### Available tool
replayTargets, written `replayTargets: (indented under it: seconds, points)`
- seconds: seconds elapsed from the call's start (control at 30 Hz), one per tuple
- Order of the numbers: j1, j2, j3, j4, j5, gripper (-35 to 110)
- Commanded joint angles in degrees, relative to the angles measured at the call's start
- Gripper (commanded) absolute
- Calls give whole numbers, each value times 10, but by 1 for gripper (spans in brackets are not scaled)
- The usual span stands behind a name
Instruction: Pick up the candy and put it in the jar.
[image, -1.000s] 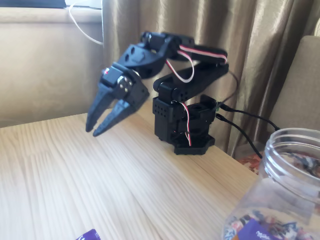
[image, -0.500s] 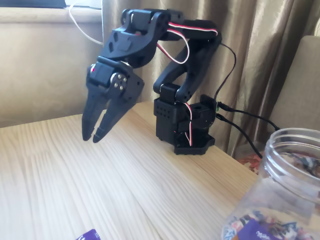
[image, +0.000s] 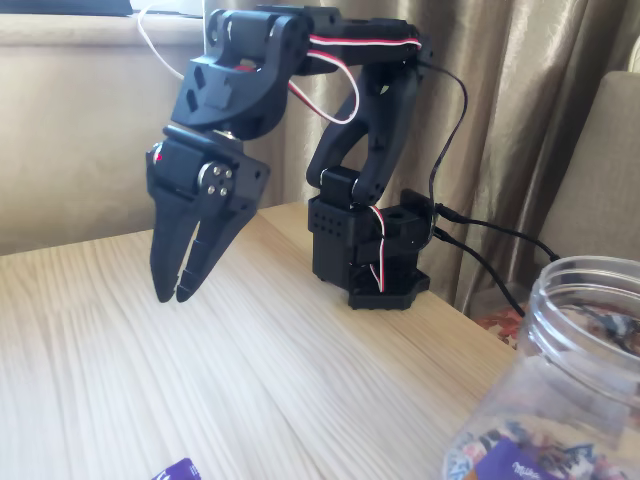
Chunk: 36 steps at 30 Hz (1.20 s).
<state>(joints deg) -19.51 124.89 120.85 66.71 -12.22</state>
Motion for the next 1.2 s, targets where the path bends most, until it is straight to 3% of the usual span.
replayTargets:
  seconds: [0.0, 0.13, 0.53, 1.0, 1.17]
  points:
    - [-4, 12, -15, -2, -51, 8]
    - [-11, -19, -21, -22, -141, 8]
    - [36, -103, -107, -26, -270, 14]
    - [-52, -158, -140, -25, -434, 19]
    - [-73, -156, -127, -16, -430, 21]
